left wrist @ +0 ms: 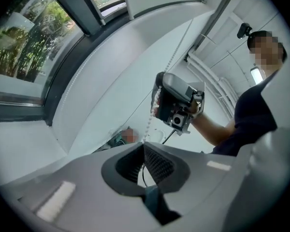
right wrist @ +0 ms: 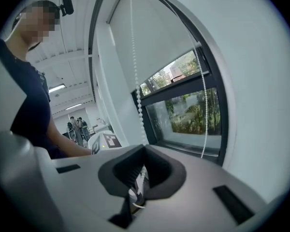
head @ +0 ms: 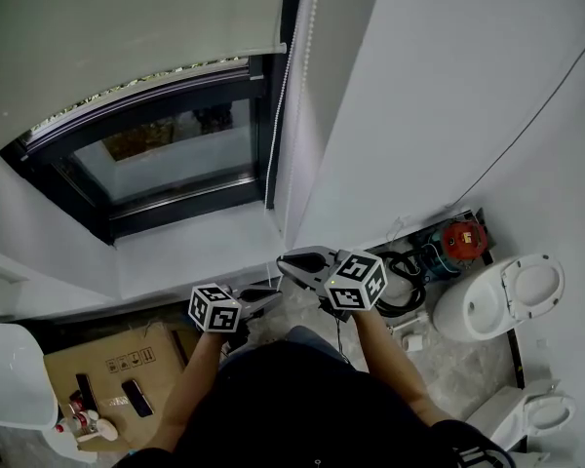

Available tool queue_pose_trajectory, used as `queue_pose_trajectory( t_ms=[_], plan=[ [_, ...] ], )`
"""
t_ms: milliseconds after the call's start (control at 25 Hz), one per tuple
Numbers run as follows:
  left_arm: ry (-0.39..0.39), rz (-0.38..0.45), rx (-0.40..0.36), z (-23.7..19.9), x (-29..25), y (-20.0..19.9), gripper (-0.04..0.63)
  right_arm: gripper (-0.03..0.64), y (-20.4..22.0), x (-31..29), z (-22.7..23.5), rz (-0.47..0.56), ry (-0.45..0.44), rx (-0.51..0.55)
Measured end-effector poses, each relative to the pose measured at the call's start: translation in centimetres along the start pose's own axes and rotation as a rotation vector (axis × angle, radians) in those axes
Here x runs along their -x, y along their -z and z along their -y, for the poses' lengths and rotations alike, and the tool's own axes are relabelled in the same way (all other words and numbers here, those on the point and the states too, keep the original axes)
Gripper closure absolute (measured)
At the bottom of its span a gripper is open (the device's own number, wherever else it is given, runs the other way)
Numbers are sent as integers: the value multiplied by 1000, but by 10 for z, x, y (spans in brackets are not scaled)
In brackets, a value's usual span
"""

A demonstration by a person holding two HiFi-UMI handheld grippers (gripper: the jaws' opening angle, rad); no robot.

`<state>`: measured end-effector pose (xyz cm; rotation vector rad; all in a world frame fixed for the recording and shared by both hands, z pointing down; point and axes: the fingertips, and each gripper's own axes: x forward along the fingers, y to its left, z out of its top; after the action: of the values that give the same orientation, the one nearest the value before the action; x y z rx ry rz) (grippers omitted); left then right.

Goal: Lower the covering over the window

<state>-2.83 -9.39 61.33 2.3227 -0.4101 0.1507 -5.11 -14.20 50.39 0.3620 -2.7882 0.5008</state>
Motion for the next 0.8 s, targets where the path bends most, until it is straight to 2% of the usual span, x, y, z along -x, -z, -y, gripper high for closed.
queue_pose_trajectory(
  t_ms=[160,360,600,800],
  plan=[
    [-12,1,-3,-2,2,-1,583,604,0,-1,0,1,-4,1],
    [-11,-36,-97,8,-2,-6,583,604,0,2,0,4,-2,-1],
    [4,125,-140,23,8,-54,533,604,2,6,1,10,-3,-2],
    [-1,239,-256,47,27,-106,518,604,5,8,2,7,4,-5]
  ],
)
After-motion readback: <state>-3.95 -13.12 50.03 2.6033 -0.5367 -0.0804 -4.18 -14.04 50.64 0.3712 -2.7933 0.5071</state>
